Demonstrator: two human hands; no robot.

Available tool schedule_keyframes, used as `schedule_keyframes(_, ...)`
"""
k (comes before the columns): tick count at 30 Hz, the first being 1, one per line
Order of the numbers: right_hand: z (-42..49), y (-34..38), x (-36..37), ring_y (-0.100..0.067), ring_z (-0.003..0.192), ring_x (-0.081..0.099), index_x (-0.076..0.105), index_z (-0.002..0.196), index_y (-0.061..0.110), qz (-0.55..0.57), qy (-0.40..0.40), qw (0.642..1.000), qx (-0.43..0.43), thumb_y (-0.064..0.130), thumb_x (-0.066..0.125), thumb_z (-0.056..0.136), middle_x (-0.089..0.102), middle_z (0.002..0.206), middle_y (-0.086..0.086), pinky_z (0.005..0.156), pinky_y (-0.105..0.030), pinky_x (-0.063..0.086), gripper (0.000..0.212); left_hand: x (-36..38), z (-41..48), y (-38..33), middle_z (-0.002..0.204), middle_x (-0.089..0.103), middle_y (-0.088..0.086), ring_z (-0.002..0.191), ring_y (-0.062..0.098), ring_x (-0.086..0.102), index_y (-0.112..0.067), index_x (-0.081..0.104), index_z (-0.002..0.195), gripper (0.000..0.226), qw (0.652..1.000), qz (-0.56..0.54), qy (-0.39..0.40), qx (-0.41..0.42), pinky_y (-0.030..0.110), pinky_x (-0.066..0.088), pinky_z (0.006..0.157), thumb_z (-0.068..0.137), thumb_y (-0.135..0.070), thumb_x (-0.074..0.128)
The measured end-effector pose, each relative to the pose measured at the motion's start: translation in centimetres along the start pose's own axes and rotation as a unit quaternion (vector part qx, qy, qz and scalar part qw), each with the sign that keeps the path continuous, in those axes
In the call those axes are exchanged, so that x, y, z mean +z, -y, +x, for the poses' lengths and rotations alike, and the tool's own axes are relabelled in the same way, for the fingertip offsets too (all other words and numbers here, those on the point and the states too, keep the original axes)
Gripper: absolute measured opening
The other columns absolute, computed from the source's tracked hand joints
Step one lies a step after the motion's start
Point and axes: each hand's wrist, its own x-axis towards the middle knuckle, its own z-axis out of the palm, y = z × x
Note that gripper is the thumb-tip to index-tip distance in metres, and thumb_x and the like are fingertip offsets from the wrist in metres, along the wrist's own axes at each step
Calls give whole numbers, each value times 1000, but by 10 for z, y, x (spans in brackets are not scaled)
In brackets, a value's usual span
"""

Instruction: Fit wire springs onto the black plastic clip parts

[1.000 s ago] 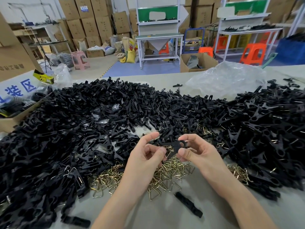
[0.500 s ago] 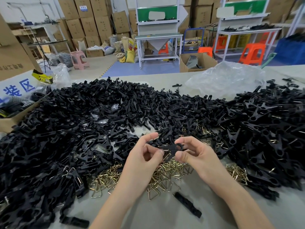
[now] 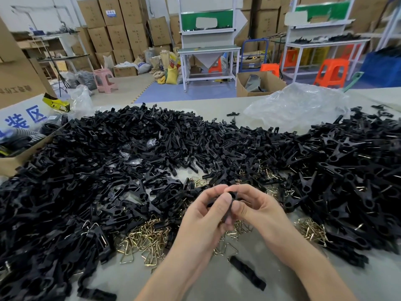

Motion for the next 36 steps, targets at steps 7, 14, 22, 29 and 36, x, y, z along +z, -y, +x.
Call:
schedule_keyframes(7,-4,-1,4,-21,54,55,73,114,2,-33,49,998,21,20,69,82,63,83,0,46,-27,53,37,3,-4,1,74,63,4,60,14,55,-21,75,103,45,996,56,70,-12,29,48,46,68,-49,71)
schedule_keyframes(14,-5,-5,5,-13,53,57,81,103,21,-51,60,997,-10,25,72,84,65,115,6,47,-26,54,22,2,-5,3,73,60,4,60,13,54,-23,78,97,41,994,82,77,-13,28,46,45,68,-49,66)
schedule_keyframes(22,-4,-9,9,-18,64,64,81,106,32,-95,7,993,-69,29,74,81,69,113,7,61,-22,58,25,-4,1,10,65,59,5,51,18,46,-25,76,90,37,989,138,49,-2,25,33,41,71,-54,65)
schedule_keyframes(29,-1,-10,3,-11,70,65,53,134,57,-89,-1,996,-27,46,85,72,70,120,7,80,-35,60,71,-7,5,8,74,61,33,40,23,44,-21,75,94,40,989,148,22,12,26,36,43,72,-51,64)
schedule_keyframes(36,-5,-4,10,-23,71,70,55,140,34,-91,28,995,-22,14,73,88,74,92,-4,90,-60,53,59,-10,4,4,50,54,11,34,21,38,-21,71,75,34,984,175,7,29,22,34,38,72,-52,60)
